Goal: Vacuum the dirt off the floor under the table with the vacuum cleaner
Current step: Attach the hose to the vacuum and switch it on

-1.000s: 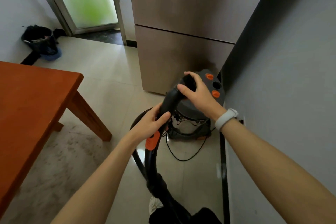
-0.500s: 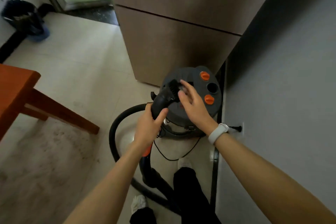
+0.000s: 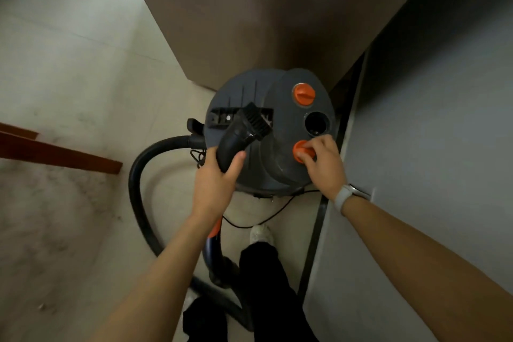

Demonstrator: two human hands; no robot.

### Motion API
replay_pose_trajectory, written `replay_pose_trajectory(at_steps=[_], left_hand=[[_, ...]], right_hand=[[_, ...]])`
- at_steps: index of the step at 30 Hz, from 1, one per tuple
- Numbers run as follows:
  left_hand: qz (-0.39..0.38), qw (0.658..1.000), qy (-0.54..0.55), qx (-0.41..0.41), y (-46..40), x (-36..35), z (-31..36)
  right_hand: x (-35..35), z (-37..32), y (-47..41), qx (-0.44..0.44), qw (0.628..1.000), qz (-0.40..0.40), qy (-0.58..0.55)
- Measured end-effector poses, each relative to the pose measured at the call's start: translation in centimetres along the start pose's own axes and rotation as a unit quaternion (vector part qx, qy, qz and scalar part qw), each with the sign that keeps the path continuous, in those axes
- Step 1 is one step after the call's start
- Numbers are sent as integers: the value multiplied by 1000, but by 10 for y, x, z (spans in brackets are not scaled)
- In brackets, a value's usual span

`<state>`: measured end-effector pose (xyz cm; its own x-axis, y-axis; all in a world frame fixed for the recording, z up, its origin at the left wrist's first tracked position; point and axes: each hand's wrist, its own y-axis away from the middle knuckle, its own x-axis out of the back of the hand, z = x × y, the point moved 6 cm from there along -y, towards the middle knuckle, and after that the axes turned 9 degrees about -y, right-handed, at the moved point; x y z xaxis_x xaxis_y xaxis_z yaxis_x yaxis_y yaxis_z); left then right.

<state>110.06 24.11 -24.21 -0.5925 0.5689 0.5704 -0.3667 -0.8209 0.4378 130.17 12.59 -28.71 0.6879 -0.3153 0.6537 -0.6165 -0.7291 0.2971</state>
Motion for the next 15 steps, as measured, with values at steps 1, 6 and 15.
replay_pose_trajectory(at_steps=[1, 6, 15], left_hand=[[0, 1000, 0, 2, -2, -3, 0], [-3, 1000, -14, 9, -8, -11, 2], [15, 1000, -6, 20, -21, -7, 2]], right_hand=[[0, 1, -3, 6, 1000, 7, 5], [5, -5, -5, 15, 997, 57, 53], [26, -29, -83, 47, 996, 62, 35]])
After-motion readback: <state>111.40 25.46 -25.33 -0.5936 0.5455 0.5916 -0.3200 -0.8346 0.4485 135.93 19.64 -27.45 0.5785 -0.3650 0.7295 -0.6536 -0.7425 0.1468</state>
